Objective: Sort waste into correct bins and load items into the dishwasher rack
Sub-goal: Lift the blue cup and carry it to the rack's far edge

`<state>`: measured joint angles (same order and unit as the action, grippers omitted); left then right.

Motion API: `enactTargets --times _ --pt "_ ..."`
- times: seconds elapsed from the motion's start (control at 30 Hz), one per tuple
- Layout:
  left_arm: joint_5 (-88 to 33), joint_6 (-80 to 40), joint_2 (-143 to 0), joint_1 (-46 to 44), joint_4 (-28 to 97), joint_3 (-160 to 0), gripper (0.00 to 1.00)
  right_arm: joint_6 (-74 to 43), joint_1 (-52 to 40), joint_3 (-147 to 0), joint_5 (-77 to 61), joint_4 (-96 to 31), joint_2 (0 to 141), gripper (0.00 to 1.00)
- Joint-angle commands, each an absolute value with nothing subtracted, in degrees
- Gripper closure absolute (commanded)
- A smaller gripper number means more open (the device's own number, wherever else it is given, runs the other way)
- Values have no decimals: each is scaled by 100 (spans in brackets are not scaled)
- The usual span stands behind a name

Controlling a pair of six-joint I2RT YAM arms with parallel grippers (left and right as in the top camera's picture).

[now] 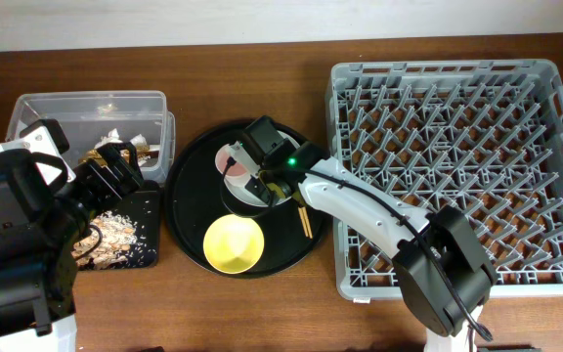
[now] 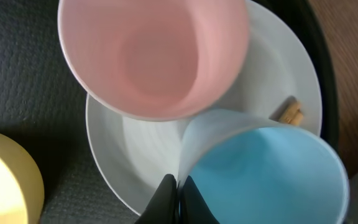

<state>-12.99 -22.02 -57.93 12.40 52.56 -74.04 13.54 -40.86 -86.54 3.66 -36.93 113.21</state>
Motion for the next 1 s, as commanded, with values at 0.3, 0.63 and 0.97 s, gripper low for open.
enactTargets --times 0.3,0.63,0.97 --pt "-1240 -2091 -5780 1253 5240 -7441 1 1306 -2110 -10121 -2344 -5192 9177 96" --pt "-1238 -2091 -5782 1253 5240 -7441 1 1865 659 -10119 -8093 -5196 11443 96" --pt "-1240 -2091 -5782 1253 5240 -7441 1 2075 805 -10116 -8586 -4663 13093 91"
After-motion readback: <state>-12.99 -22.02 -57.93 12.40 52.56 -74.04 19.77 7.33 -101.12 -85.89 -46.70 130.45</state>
